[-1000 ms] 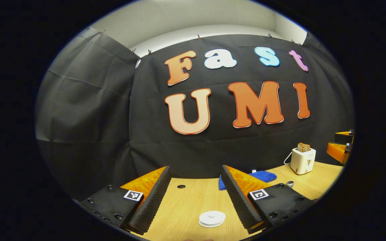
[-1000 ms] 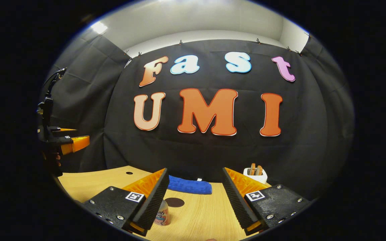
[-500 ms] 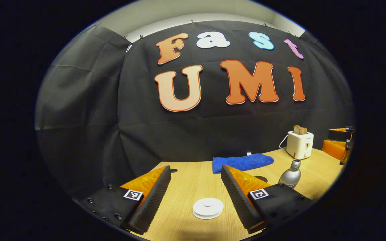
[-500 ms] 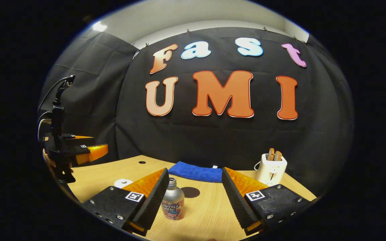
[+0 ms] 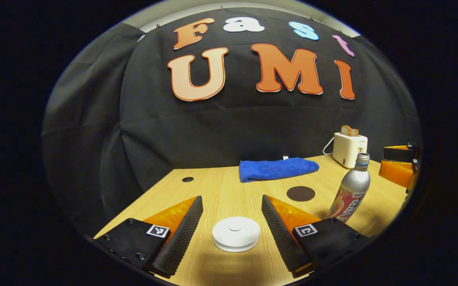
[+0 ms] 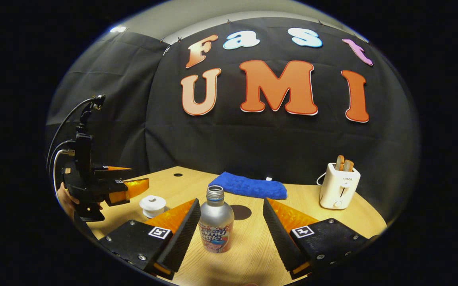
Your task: Open the teacup lid with one hand, grasp the water bottle and pour water into the teacup with the other hand; after pouring, place the water bottle on the coaster and then close the teacup lid.
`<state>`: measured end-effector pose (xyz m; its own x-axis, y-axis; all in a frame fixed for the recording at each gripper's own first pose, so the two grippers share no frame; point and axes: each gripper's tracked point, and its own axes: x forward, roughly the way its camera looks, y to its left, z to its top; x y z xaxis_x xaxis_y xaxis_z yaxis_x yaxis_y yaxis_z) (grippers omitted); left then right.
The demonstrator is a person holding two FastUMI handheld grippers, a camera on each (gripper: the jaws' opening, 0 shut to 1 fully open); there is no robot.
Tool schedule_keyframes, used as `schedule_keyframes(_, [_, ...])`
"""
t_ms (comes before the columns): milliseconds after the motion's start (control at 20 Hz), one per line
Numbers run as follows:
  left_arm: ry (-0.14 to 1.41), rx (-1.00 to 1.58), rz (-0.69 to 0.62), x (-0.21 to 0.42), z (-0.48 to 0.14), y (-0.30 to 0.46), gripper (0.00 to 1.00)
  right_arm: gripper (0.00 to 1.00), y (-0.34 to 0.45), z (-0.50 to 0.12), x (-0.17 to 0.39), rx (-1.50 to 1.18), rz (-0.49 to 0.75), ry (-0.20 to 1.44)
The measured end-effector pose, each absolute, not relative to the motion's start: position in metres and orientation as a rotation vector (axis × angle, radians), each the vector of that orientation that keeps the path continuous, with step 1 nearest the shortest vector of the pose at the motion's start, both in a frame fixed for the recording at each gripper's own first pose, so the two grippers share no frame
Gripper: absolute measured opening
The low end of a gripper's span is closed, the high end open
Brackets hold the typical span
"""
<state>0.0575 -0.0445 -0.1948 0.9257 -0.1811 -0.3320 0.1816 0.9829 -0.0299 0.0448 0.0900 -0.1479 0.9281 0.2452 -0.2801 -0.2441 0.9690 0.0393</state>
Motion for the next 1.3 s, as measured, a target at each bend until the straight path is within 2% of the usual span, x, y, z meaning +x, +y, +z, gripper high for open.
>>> schedule_keyframes(100, [0.358, 0.007, -0.203, 0.062, -0.208, -0.048, 0.98, 0.95, 0.094, -0.158, 0.045, -0.005, 0.27, 0.304])
schedule_keyframes(150, [0.369, 0.012, -0.209, 0.065, -0.217, -0.05, 0.94, 0.95, 0.096, -0.162, 0.047, -0.009, 0.281, 0.312])
schedule_keyframes(400, [0.421, 0.027, -0.201, 0.075, -0.244, -0.048, 0.97, 0.95, 0.109, -0.188, 0.05, -0.022, 0.324, 0.354])
schedule_keyframes(450, [0.427, 0.033, -0.197, 0.077, -0.249, -0.048, 0.9, 0.95, 0.11, -0.191, 0.052, -0.021, 0.331, 0.361])
schedule_keyframes(500, [0.439, 0.043, -0.197, 0.079, -0.252, -0.048, 0.91, 0.95, 0.111, -0.195, 0.051, -0.019, 0.337, 0.367])
schedule_keyframes(600, [0.455, 0.062, -0.192, 0.082, -0.262, -0.047, 0.87, 0.95, 0.112, -0.201, 0.054, -0.013, 0.343, 0.377])
schedule_keyframes(650, [0.466, 0.067, -0.188, 0.084, -0.265, -0.045, 0.78, 0.95, 0.111, -0.204, 0.054, -0.013, 0.344, 0.383])
schedule_keyframes(800, [0.473, 0.074, -0.206, 0.086, -0.268, -0.052, 0.67, 0.95, 0.112, -0.21, 0.055, -0.001, 0.355, 0.396])
schedule_keyframes(850, [0.47, 0.085, -0.208, 0.087, -0.269, -0.052, 0.71, 0.95, 0.113, -0.211, 0.055, 0.0, 0.358, 0.399])
schedule_keyframes(950, [0.472, 0.095, -0.22, 0.088, -0.271, -0.056, 0.47, 0.95, 0.114, -0.215, 0.056, -0.004, 0.362, 0.406])
schedule_keyframes(1000, [0.473, 0.099, -0.223, 0.088, -0.268, -0.057, 0.52, 0.95, 0.115, -0.218, 0.056, -0.008, 0.362, 0.41])
schedule_keyframes(1100, [0.465, 0.101, -0.213, 0.085, -0.265, -0.053, 0.49, 0.95, 0.116, -0.222, 0.055, -0.015, 0.365, 0.422])
schedule_keyframes(1150, [0.479, 0.098, -0.211, 0.087, -0.269, -0.054, 0.36, 0.95, 0.115, -0.224, 0.055, -0.018, 0.365, 0.426])
schedule_keyframes(1200, [0.471, 0.099, -0.215, 0.09, -0.27, -0.055, 0.37, 0.95, 0.117, -0.225, 0.054, -0.021, 0.367, 0.43])
schedule_keyframes(1250, [0.476, 0.102, -0.216, 0.09, -0.27, -0.054, 0.33, 0.95, 0.117, -0.226, 0.054, -0.023, 0.368, 0.433])
schedule_keyframes(1300, [0.473, 0.1, -0.213, 0.09, -0.27, -0.053, 0.37, 0.95, 0.118, -0.228, 0.054, -0.025, 0.37, 0.436])
